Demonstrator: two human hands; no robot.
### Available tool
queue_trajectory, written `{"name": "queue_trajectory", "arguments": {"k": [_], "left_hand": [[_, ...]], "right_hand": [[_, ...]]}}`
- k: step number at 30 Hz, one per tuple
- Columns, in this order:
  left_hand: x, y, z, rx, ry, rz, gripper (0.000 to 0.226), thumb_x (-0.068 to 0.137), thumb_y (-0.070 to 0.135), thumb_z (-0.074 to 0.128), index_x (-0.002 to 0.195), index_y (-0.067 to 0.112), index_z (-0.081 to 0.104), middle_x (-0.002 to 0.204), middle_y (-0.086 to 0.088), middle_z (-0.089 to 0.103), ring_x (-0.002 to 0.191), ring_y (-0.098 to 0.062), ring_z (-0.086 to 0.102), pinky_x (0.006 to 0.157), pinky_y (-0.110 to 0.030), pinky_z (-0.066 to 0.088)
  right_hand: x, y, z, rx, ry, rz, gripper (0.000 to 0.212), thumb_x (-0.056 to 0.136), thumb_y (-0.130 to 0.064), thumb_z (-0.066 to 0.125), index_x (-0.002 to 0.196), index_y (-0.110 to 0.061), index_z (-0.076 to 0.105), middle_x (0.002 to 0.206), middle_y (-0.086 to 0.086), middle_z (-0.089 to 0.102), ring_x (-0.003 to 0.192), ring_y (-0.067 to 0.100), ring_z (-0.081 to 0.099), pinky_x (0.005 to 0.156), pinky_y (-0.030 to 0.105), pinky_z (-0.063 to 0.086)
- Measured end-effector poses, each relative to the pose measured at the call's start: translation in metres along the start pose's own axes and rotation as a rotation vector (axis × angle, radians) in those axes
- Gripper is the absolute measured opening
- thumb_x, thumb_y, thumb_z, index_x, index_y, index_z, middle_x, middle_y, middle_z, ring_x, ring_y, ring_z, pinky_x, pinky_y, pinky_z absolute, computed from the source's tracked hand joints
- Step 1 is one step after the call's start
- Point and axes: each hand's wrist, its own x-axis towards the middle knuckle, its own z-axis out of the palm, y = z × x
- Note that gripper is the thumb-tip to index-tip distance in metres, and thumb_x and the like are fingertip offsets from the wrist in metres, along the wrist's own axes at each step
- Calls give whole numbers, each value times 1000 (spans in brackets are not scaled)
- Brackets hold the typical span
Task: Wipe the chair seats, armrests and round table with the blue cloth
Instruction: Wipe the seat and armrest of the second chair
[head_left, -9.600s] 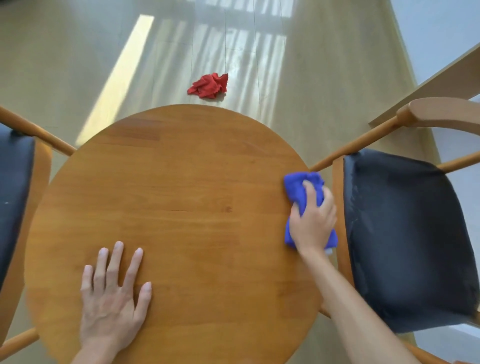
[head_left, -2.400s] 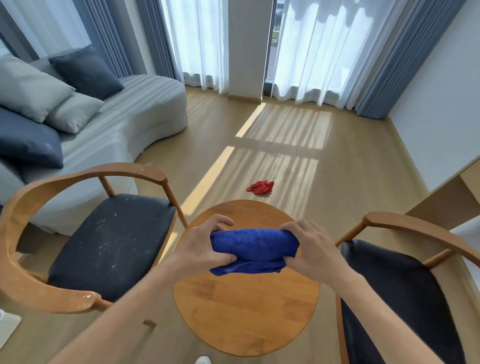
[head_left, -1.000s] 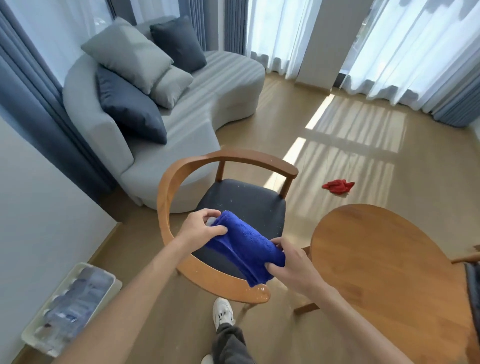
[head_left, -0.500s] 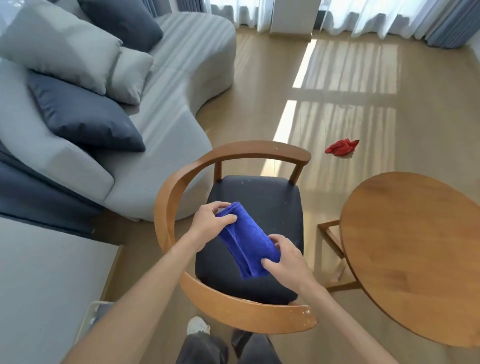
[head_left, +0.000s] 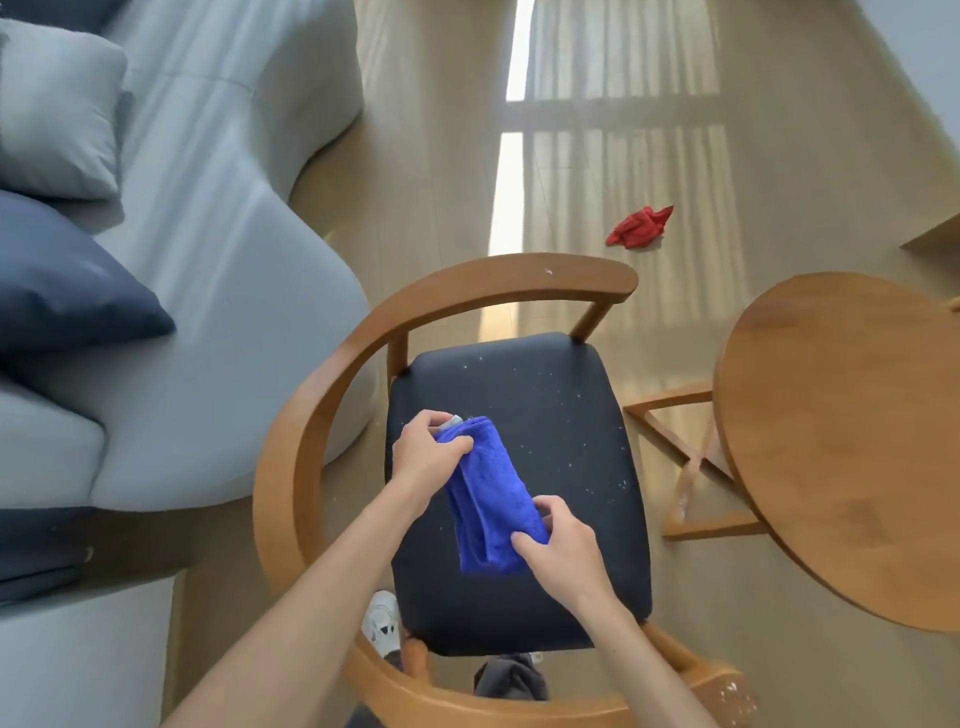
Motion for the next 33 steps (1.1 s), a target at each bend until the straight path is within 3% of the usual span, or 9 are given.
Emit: {"name": "queue_trajectory", "arguments": {"k": [6, 10, 13, 15, 19, 21, 24, 26, 33], "left_hand": [[88, -3, 21, 91, 13, 100, 26, 88, 23, 66, 111, 25, 55, 101, 9, 61, 83, -4, 57, 62, -13, 43], [119, -6, 26, 258, -22, 154, 37, 93, 16, 57, 130, 18, 51, 126, 1, 59, 108, -14, 57, 84, -19, 43], [116, -8, 16, 395, 13, 263, 38, 93, 14, 55, 131, 17, 50, 130, 1, 55, 118, -14, 53, 92, -22, 40], [106, -4, 3, 465, 97, 420, 34, 91, 11, 54, 125, 14, 55, 124, -1, 57, 115, -16, 51, 94, -25, 41], [103, 16, -43, 697, 502, 716, 31, 77, 3, 59, 107, 6, 61, 107, -11, 59, 103, -32, 48, 87, -39, 42], [115, 26, -62, 815, 567, 607, 45, 75, 10, 60, 119, 6, 53, 119, -14, 53, 113, -37, 42, 91, -44, 36], [132, 28, -74, 1030, 373, 264, 75, 82, 33, 55, 145, 11, 21, 142, -14, 34, 137, -34, 19, 109, -48, 20], [141, 20, -72, 1158, 284, 149, 83, 86, 47, 45, 149, 12, 3, 147, -14, 28, 144, -33, 9, 114, -50, 13], [155, 7, -63, 1221, 402, 225, 74, 90, 43, 43, 146, 5, 13, 137, -23, 39, 131, -38, 32, 96, -51, 37]], "right_hand": [[85, 2, 23, -17, 108, 45, 31, 87, -26, 54, 118, -29, 50, 90, -14, 63, 74, 6, 62, 55, 18, 45], [133, 6, 32, -253, 92, 35, 40, 95, -28, 48, 133, -19, 44, 117, -2, 60, 103, 19, 57, 83, 32, 49], [153, 9, 44, -464, 188, -95, 46, 97, -29, 48, 141, -17, 39, 138, 0, 45, 121, 21, 44, 99, 31, 40], [156, 5, 54, -465, 262, -233, 51, 94, -27, 55, 142, -16, 42, 145, 6, 39, 127, 25, 39, 103, 34, 39], [168, -9, 76, -473, 309, -343, 67, 87, -34, 64, 147, -18, 37, 154, 19, 24, 138, 37, 30, 110, 44, 33], [179, -14, 82, -505, 311, -338, 75, 86, -41, 64, 150, -20, 30, 156, 21, 19, 140, 39, 26, 113, 47, 29], [198, -18, 93, -556, 305, -310, 81, 81, -46, 67, 149, -20, 32, 154, 24, 22, 137, 44, 31, 110, 50, 31], [208, -19, 105, -609, 320, -295, 80, 75, -48, 72, 144, -18, 44, 148, 26, 34, 129, 46, 42, 103, 52, 39], [241, 7, 121, -709, 472, -365, 56, 86, -46, 57, 137, -25, 51, 144, 24, 42, 120, 42, 49, 91, 50, 44]]}}
